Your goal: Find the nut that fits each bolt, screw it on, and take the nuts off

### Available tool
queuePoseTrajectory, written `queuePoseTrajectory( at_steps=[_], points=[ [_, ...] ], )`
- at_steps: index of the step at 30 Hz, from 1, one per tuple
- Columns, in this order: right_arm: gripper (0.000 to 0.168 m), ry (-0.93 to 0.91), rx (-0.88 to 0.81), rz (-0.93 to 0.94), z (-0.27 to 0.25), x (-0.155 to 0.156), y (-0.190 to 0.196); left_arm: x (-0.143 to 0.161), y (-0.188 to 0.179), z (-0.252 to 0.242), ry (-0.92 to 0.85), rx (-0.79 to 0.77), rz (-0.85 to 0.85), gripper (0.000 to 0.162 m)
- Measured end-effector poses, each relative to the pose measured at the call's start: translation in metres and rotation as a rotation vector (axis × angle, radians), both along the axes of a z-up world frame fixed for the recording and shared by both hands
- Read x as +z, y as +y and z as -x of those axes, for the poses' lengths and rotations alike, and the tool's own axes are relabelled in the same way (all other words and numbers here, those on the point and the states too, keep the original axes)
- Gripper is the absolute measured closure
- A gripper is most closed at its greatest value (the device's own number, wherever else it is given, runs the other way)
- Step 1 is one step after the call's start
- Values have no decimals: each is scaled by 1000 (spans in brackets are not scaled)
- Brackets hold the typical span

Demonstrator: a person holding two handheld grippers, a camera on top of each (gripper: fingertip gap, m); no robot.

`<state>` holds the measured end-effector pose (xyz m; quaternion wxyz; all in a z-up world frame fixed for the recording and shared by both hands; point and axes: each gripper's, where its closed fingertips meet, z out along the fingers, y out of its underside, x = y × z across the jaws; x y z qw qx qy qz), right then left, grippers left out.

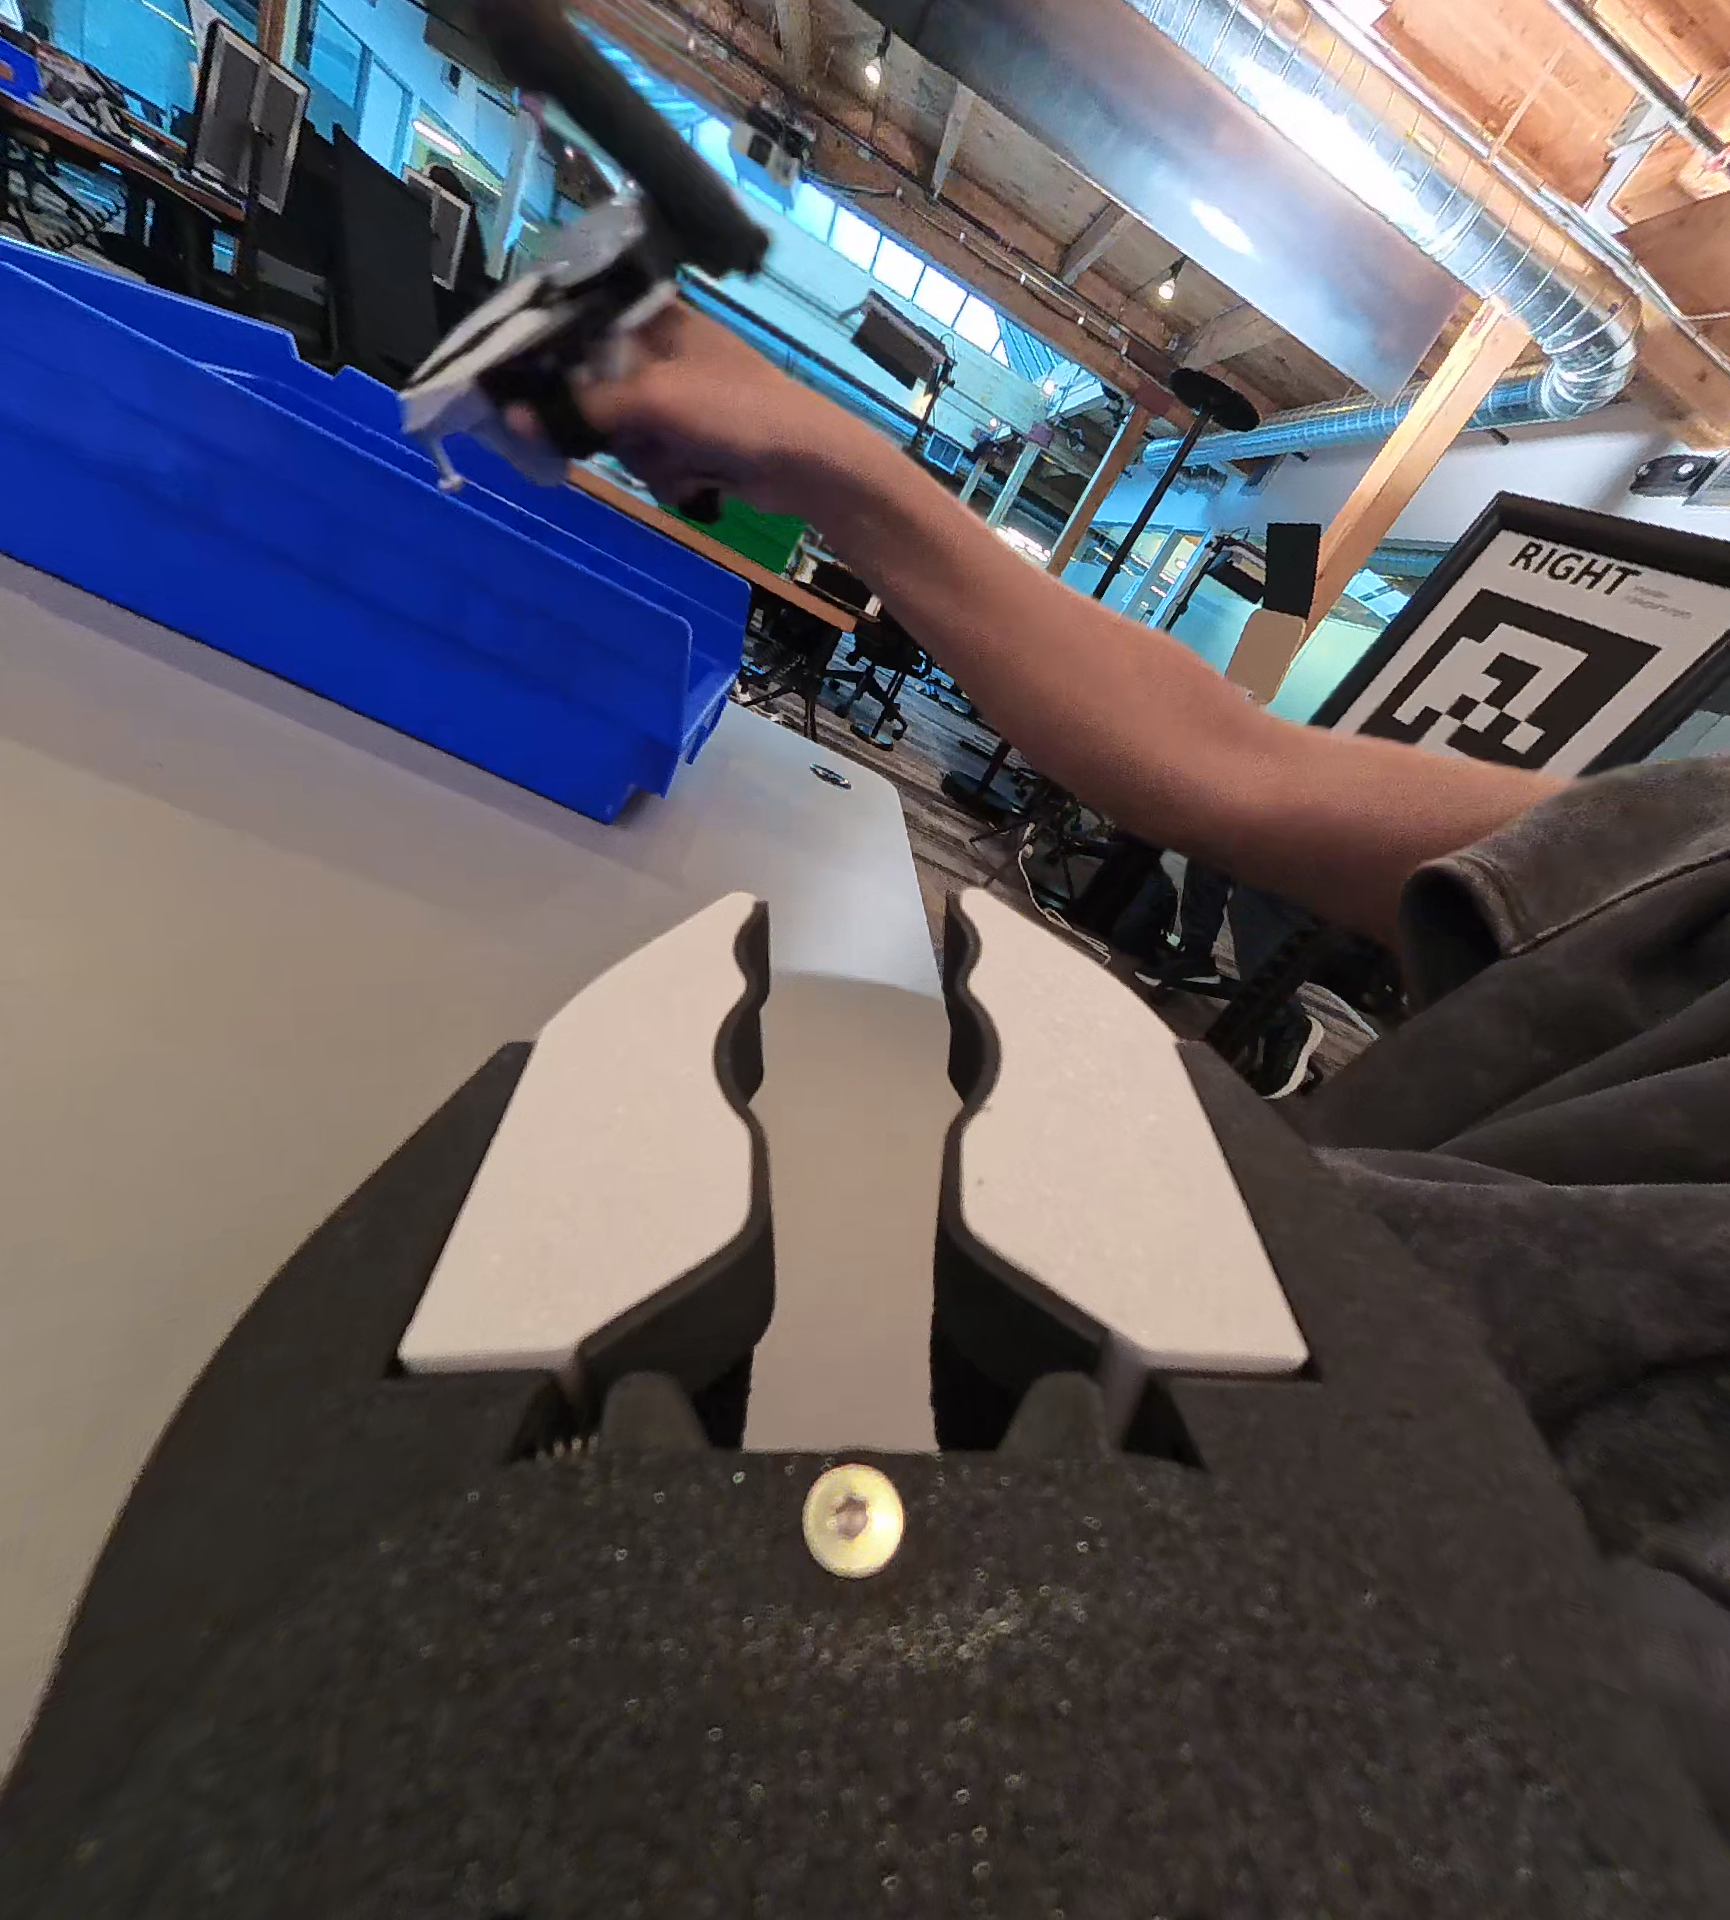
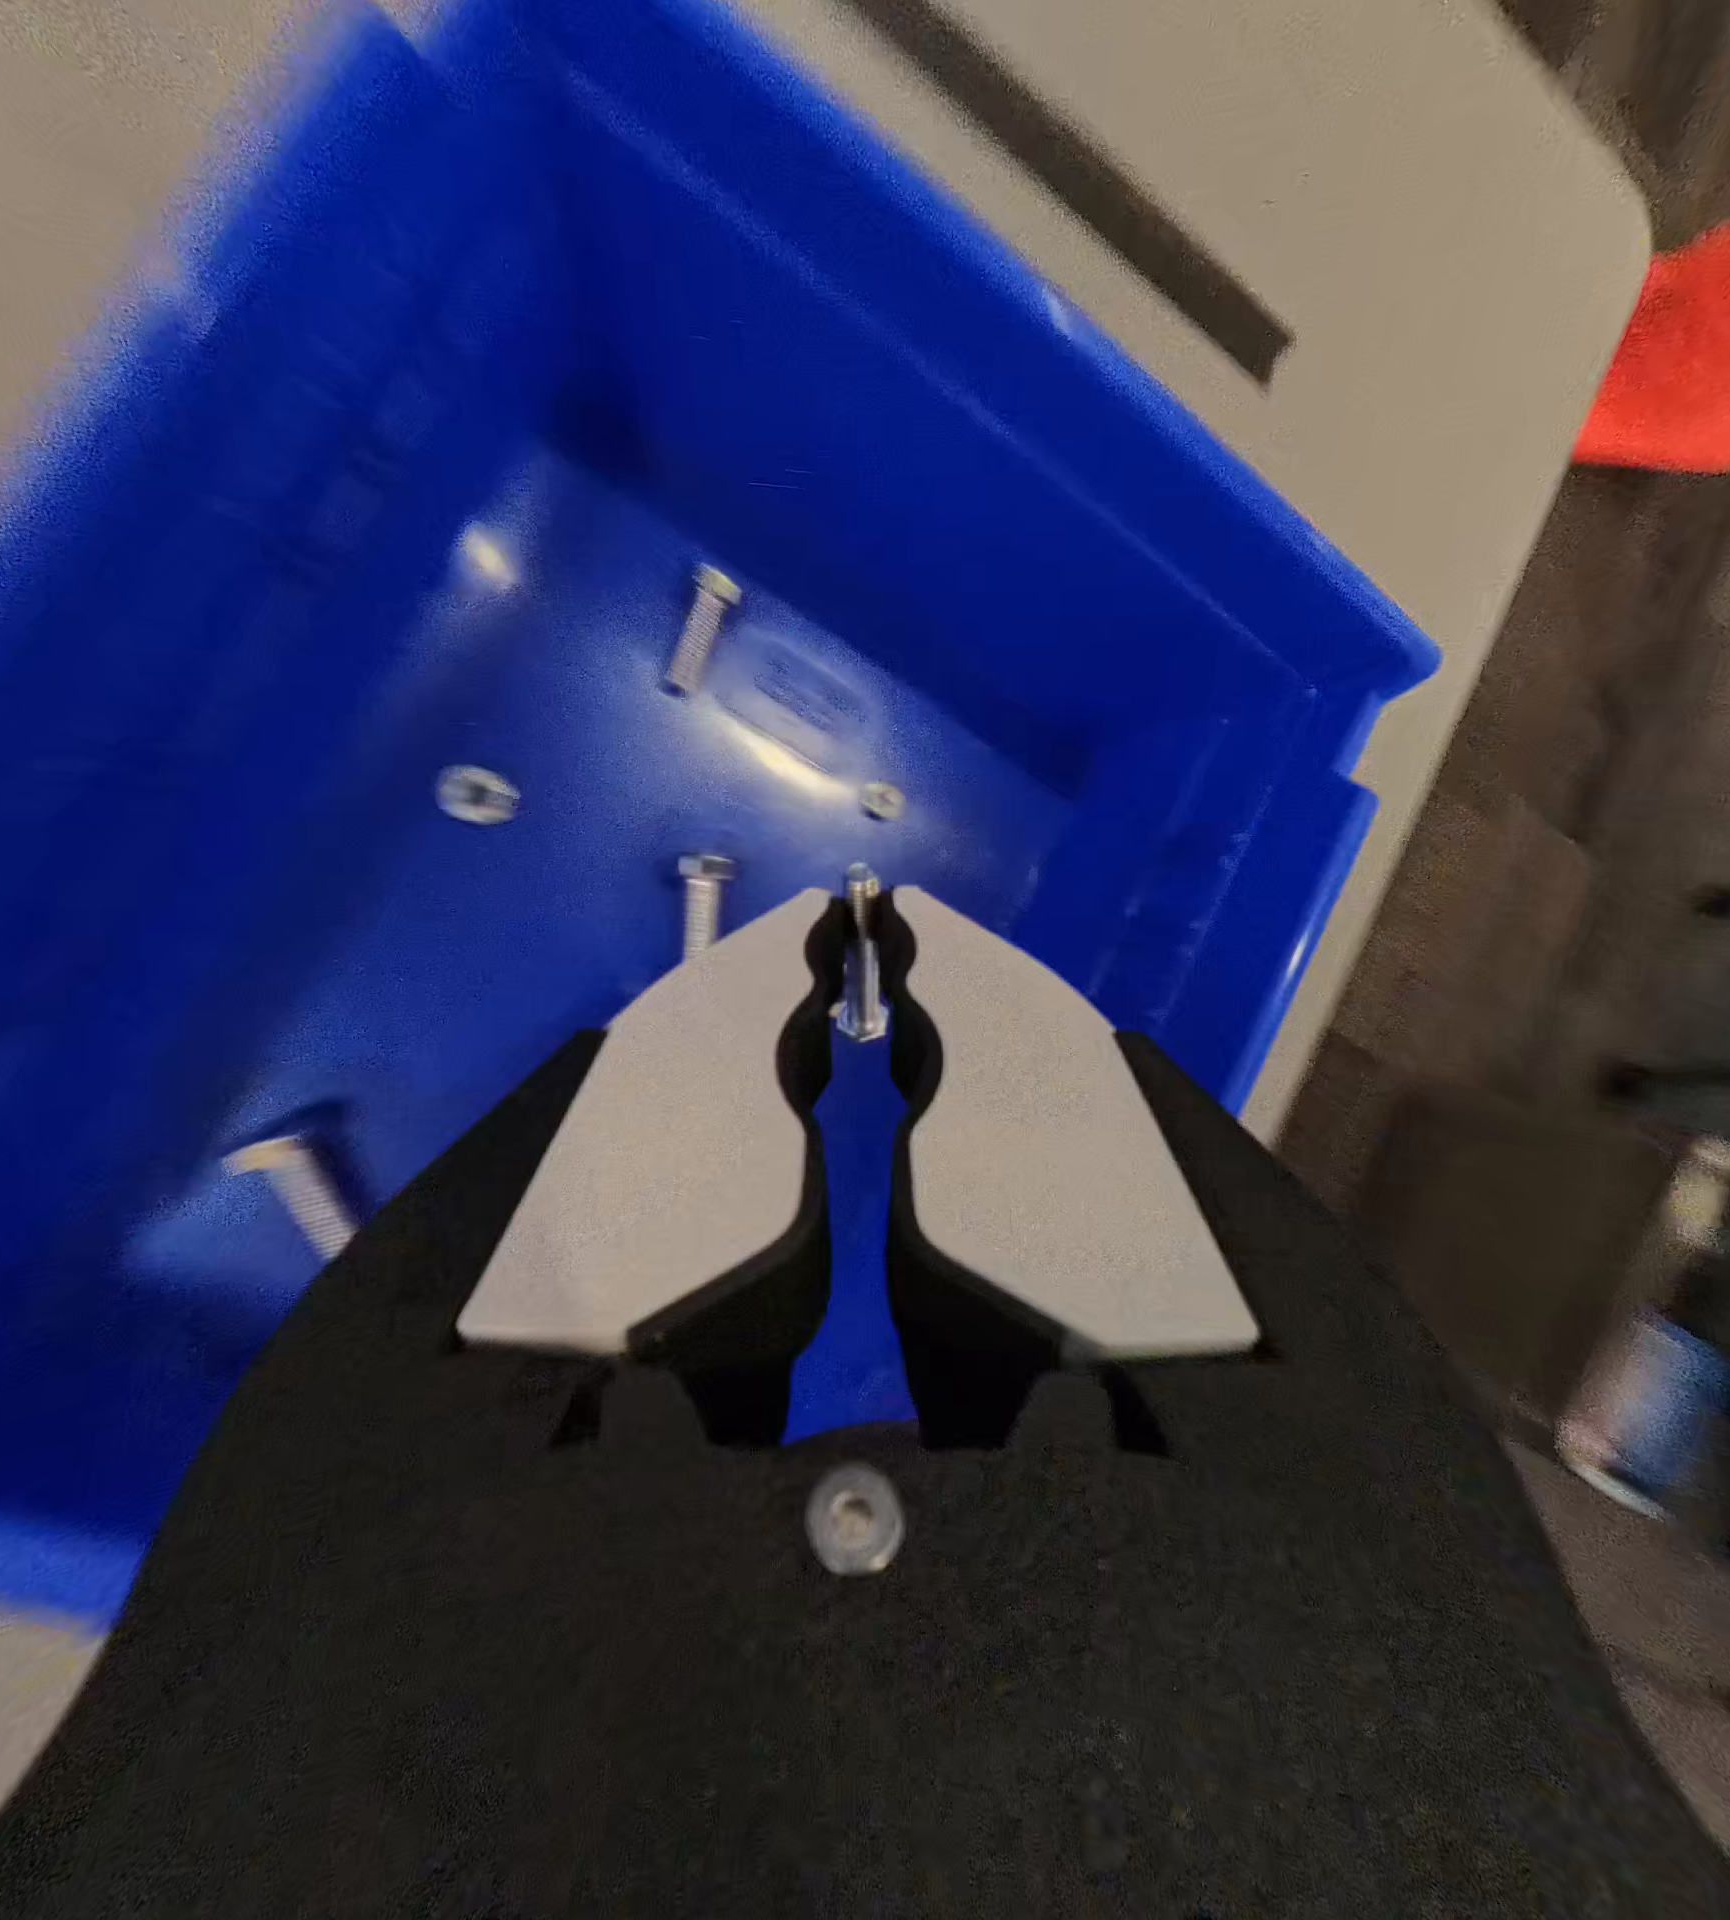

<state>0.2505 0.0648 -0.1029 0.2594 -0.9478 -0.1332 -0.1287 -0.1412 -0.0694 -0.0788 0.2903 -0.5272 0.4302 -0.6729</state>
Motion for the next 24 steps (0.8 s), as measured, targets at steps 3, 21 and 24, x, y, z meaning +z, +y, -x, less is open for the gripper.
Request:
queuePoseTrajectory(
  at_steps=[3,21,24],
  points=[
    [162,-132,-58,164,-27,-37,24,-2,-3,-2,18,-24,0,131],
    [146,-62,-192,-2,-30,-12,37,0,-5,1,4,-21,6,133],
    [147,178,13,-344,62,68,22,9,-3,13,-22,-5,-15,132]
  ],
)
